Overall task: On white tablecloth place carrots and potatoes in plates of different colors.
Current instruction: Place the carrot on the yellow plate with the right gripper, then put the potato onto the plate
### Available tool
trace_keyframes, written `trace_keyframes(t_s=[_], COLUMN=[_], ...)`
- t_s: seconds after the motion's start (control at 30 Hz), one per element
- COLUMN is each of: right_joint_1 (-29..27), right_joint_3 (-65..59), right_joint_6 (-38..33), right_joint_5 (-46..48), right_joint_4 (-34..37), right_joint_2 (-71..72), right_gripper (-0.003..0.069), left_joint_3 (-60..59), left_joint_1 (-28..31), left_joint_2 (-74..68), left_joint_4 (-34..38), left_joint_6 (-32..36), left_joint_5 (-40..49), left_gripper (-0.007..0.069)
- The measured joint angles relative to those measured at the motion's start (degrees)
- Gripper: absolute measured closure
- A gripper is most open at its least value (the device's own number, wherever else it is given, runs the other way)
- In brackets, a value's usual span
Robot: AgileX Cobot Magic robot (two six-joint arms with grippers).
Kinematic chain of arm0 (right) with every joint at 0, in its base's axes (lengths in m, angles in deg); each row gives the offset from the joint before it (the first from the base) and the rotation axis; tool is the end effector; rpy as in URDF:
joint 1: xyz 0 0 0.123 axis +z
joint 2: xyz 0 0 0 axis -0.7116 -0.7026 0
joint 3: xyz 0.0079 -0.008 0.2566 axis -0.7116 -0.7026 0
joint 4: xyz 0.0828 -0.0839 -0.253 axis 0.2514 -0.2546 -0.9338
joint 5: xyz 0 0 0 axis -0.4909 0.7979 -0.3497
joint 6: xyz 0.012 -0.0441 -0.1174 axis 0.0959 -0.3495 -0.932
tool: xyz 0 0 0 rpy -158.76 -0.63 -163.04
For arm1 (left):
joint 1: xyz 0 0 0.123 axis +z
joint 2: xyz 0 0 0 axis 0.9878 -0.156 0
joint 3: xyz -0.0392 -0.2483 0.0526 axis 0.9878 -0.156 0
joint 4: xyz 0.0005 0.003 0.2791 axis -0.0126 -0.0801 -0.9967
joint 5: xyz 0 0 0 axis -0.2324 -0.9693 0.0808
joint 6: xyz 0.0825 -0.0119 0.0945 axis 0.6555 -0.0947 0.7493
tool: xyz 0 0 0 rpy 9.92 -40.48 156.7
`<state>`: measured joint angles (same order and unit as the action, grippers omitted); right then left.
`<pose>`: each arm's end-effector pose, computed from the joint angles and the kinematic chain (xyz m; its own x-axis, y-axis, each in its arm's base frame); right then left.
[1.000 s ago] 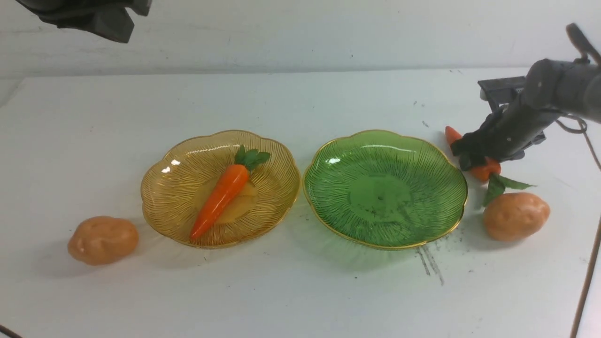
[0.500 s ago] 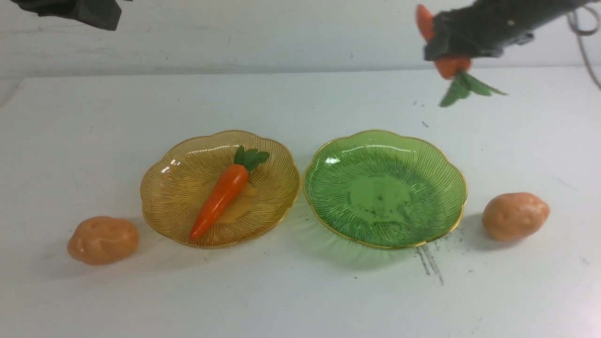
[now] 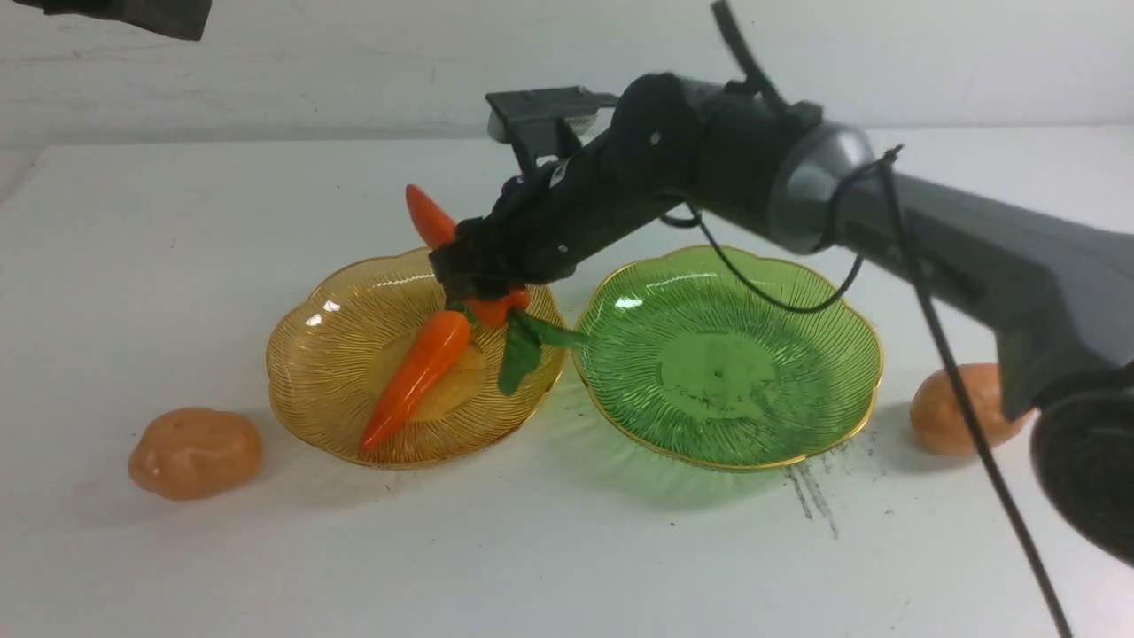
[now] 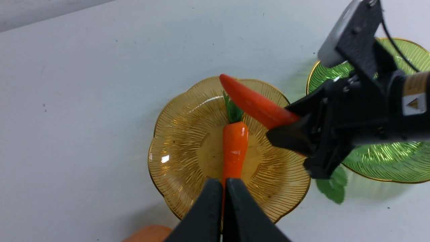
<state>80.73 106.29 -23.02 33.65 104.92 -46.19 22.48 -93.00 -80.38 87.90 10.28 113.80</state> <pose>0.4239 0.3499 0.1774 -0.7436 -0.3131 -0.5907 -0.5890 0.7249 0.3572 0.3289 -0.0749 0.4367 -0.6644 0.2324 -0.7104 0.2956 0.9546 0.0358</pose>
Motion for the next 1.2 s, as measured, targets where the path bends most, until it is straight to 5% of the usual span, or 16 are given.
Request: trace_keyframes(t_s=[0.2,0.37,0.57,0.63,0.8,0.9,1.03,1.13,1.2], right_joint_1=[0.53,-0.11,-5.56,-10.85,-24.43,-33.14,-37.94,-39.14,-39.01], right_joint_3=[0.0,0.17,4.19,5.97,-1.77,-12.86,-21.26,-26.63,-29.53], right_joint_6=[3.43,2.97,7.14,8.87,11.53,11.81,11.33,11.2,10.71], right_joint_5=[-2.49,1.19,15.57,24.09,26.53,27.25,27.68,27.68,27.42], right_joint_4=[-0.43,-4.73,-19.01,-27.5,-28.84,-23.82,-20.11,-18.26,-17.57], right_joint_2=[-2.0,0.7,8.87,14.04,23.17,27.94,29.27,28.74,27.28], right_gripper=[0.0079,0.0018,0.0189,0.0405,0.065,0.0668,0.0656,0.0592,0.0483], left_joint_3=[0.0,0.0,0.0,0.0,0.0,0.0,0.0,0.0,0.0], left_joint_1=[0.0,0.0,0.0,0.0,0.0,0.0,0.0,0.0,0.0], left_joint_2=[1.0,2.06,3.2,3.43,3.43,3.43,3.43,3.43,3.43], left_joint_4=[0.0,0.0,0.0,0.06,0.7,2.46,4.75,6.3,6.86], left_joint_6=[0.05,0.05,0.05,0.05,0.05,0.05,0.57,1.06,1.06], left_joint_5=[0.05,0.12,0.7,0.85,0.87,0.87,0.87,0.87,0.87], left_gripper=[0.0628,0.0628,0.0628,0.0628,0.0628,0.0628,0.0628,0.0628,0.0628])
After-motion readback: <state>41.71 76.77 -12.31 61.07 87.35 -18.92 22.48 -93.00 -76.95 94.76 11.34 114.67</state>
